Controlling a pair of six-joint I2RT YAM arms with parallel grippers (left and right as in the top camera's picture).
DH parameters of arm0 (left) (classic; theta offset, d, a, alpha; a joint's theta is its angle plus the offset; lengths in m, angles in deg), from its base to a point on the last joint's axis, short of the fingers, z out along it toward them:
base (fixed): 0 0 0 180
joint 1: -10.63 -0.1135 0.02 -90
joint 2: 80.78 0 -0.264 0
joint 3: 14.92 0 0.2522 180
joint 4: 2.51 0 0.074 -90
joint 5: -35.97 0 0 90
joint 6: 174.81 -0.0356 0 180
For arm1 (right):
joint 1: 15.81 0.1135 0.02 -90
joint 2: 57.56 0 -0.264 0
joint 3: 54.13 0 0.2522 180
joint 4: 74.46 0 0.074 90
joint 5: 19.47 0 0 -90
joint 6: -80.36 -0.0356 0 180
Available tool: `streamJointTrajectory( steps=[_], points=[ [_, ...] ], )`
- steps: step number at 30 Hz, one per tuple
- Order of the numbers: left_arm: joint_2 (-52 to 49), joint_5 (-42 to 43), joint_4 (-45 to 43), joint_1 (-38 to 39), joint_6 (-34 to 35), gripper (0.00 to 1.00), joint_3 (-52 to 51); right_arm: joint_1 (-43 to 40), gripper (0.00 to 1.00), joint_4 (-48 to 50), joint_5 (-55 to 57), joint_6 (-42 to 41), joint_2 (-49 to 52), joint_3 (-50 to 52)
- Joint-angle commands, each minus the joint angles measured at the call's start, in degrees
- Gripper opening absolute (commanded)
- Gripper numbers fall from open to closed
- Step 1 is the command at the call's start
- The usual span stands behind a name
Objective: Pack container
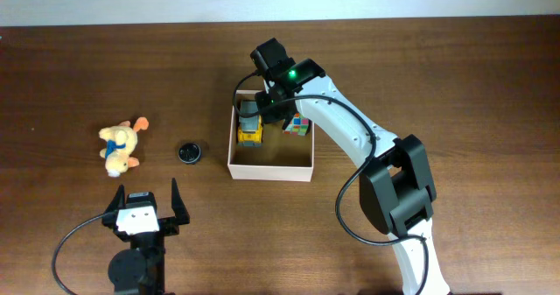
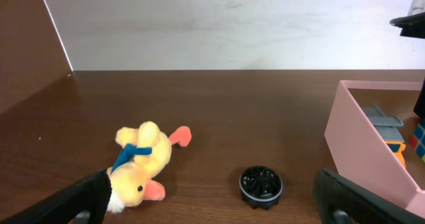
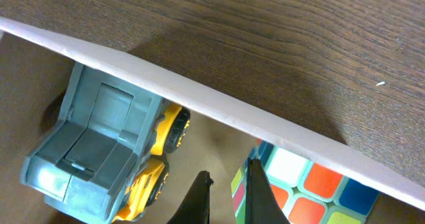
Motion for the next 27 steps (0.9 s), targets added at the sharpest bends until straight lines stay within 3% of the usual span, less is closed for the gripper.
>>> streamJointTrajectory(
  steps=[1,27],
  points=[
    [0.5,0.7,-0.1,-0.3,-0.9,0.99,-0.3,-0.1,0.04,0.2,0.5,0.5,2.3,0.2],
    [0.5,0.7,-0.1,-0.3,-0.9,0.99,-0.3,-0.2,0.04,-1.2,0.0,0.8,4.1,0.2]
  ],
)
